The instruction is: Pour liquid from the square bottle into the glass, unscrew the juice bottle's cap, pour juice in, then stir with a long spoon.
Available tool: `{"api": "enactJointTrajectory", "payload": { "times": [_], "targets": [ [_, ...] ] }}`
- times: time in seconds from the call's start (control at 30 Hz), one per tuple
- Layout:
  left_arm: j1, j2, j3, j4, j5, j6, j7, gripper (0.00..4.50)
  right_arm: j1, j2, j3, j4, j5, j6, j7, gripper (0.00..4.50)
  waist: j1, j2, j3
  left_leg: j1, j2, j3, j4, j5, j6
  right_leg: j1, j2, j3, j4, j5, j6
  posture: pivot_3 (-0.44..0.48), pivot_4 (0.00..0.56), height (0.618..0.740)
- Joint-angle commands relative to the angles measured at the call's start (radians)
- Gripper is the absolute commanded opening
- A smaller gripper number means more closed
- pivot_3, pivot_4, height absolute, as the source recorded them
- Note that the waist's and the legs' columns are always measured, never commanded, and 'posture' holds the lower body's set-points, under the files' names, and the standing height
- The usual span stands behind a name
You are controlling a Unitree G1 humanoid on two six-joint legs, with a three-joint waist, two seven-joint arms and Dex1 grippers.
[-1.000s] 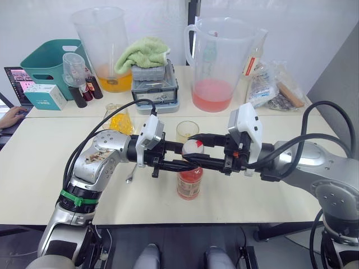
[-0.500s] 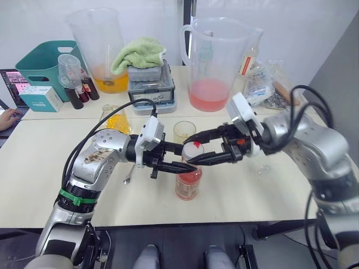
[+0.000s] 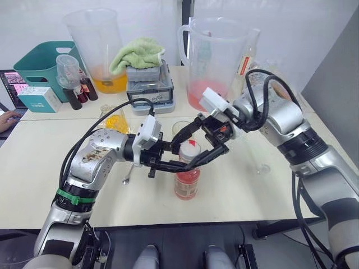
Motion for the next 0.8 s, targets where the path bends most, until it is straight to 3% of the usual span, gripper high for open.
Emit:
{"api": "enactJointTrajectory", "payload": {
  "times": [0.03, 0.2, 0.3, 0.43, 0.53, 0.8],
  "targets": [
    [-0.005, -0.001, -0.009, -0.013, 0.002, 0.006, 0.003, 1.56, 0.012, -0.049, -0.159, -0.114, 0.067, 0.106, 0.024, 4.47, 0.004, 0.0, 0.0, -0.001, 0.0, 0.0, 0.0, 0.0, 0.0, -0.001, 0.0, 0.0, 0.0, 0.0, 0.0, 0.0, 0.15, 0.74],
    [-0.001, -0.007, -0.01, -0.012, 0.004, 0.003, 0.006, 1.56, 0.118, -0.103, -0.346, -0.324, 0.134, 0.258, -0.126, 4.47, 0.005, 0.0, 0.0, -0.004, 0.0, -0.001, 0.001, 0.0, 0.0, -0.001, 0.0, -0.001, -0.001, 0.0, 0.0, 0.0, 0.15, 0.74],
    [0.002, -0.012, -0.006, -0.015, 0.002, 0.005, 0.017, 1.56, 0.279, -0.133, -0.465, -0.557, 0.142, 0.375, -0.408, 4.47, 0.007, 0.0, 0.0, -0.004, 0.0, -0.001, 0.001, 0.0, 0.0, -0.001, 0.0, -0.001, 0.0, 0.0, 0.0, 0.0, 0.15, 0.74],
    [0.007, -0.014, 0.0, -0.019, 0.0, 0.007, 0.03, 1.56, 0.443, -0.081, -0.597, -0.805, 0.176, 0.544, -0.823, 4.47, 0.008, 0.0, 0.0, -0.004, 0.0, 0.0, 0.002, 0.0, 0.0, -0.002, 0.0, 0.0, 0.0, 0.0, 0.0, 0.0, 0.15, 0.74],
    [0.008, -0.013, 0.002, -0.02, -0.001, 0.008, 0.034, 1.56, 0.535, -0.043, -0.667, -0.933, 0.262, 0.625, -1.02, 4.47, 0.011, 0.0, 0.0, -0.004, 0.0, 0.0, 0.002, 0.0, 0.0, -0.002, 0.0, 0.0, 0.0, 0.0, 0.0, 0.0, 0.15, 0.74],
    [0.002, -0.016, -0.004, -0.009, -0.004, 0.006, 0.024, 1.56, 0.575, -0.032, -0.706, -1.024, 0.383, 0.711, -1.268, 4.47, 0.013, 0.0, 0.0, -0.004, 0.0, 0.0, 0.002, 0.0, 0.0, -0.001, 0.0, 0.0, 0.0, 0.0, 0.0, 0.0, 0.15, 0.74]
  ]
}}
